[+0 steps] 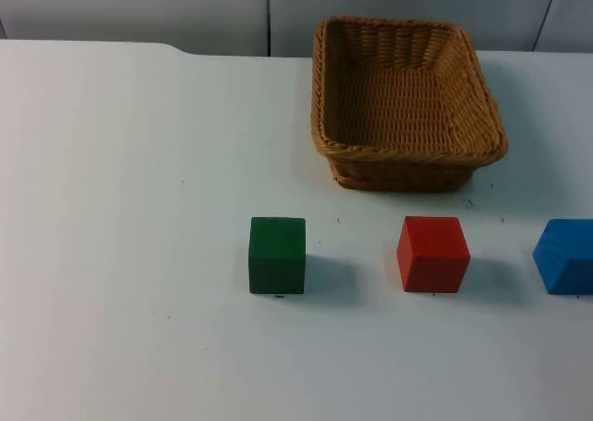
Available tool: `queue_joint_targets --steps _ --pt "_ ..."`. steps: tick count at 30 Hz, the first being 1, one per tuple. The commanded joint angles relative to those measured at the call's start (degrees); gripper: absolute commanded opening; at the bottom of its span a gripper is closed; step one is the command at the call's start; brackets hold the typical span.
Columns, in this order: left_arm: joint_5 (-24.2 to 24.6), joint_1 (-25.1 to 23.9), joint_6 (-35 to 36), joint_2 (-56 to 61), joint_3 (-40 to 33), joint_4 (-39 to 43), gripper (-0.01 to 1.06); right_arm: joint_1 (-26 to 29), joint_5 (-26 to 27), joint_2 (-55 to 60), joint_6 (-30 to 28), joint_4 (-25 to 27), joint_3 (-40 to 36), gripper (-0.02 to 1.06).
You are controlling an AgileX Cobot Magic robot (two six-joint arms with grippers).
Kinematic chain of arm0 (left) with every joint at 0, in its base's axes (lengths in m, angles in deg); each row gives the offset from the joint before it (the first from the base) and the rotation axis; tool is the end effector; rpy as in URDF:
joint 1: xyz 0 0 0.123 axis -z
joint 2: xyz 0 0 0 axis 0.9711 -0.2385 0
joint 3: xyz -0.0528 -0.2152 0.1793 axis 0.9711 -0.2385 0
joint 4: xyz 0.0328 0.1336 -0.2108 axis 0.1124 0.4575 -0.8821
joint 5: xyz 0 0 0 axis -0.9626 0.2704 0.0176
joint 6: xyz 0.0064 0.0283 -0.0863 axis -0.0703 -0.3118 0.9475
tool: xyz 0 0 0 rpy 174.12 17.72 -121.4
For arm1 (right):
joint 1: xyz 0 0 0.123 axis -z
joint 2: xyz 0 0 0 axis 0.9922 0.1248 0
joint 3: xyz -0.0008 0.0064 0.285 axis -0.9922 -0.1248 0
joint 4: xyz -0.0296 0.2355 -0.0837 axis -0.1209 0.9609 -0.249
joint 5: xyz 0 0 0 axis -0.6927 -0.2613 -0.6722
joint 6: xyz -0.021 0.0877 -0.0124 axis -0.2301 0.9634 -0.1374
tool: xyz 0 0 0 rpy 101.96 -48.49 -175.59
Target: Pick up the basket with the left hand and place the blue cube into the basket with the right hand.
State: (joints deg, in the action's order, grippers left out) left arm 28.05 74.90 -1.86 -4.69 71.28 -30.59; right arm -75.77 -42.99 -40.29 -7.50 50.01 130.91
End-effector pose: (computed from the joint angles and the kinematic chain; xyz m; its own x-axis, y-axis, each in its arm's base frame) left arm 0.1184 -0.0238 0.3196 -0.5136 -0.1244 -0.8490 0.1719 0.9545 -0.2439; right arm 0.1209 -0.0073 0.3171 -0.7177 0.0555 -0.6942 0.0414 0.9985 0.0370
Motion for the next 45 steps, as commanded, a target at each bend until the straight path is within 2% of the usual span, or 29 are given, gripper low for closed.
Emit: queue_joint_targets --steps 1,7,10,12,15,20,26,35,38,41,45 --pt "-2.73 0.34 -4.13 -3.77 1.02 -3.54 1.05 0.19 1.39 3.07 -0.76 0.57 0.38 1.02" --pt "-3.38 0.34 -10.93 -13.29 4.15 -10.18 1.05 0.19 2.26 9.6 -2.55 2.83 0.38 1.01" --pt "-3.38 0.34 -17.15 -21.09 7.42 -16.02 1.05 0.19 4.6 14.19 -3.95 4.89 0.38 0.98" --pt "-3.38 0.34 -18.54 -23.19 8.27 -17.25 1.05 0.19 5.31 15.33 -3.95 5.0 0.38 0.98" --pt "-3.38 0.34 -23.95 -29.69 11.3 -22.11 1.05 0.19 7.08 18.66 -7.12 7.86 0.38 0.98" --pt "-3.16 0.34 -25.59 -35.05 14.22 -24.83 1.05 0.19 7.83 21.29 -8.3 8.26 0.38 0.98" --pt "-2.77 0.46 -26.59 -44.54 21.64 -25.32 1.05 0.08 7.81 25.82 -8.3 8.26 1.5 0.98" --pt "3.41 0.58 -26.68 -58.67 34.55 -26.36 1.05 -5.33 8.16 30.49 -7.0 6.72 5.82 0.98" --pt "3.54 1.45 -26.68 -62.28 37.26 -26.36 1.05 -6.97 8.5 31.77 -5.14 4.31 5.82 0.98" --pt "3.63 4.51 -28.43 -68.0 41.94 -26.36 1.05 -9.78 8.5 33.81 -0.12 -1.32 5.82 0.98" --pt "3.63 7.71 -28.42 -74.41 48.19 -26.1 1.05 -11.11 8.5 34.56 2.78 -3.88 5.82 0.98"
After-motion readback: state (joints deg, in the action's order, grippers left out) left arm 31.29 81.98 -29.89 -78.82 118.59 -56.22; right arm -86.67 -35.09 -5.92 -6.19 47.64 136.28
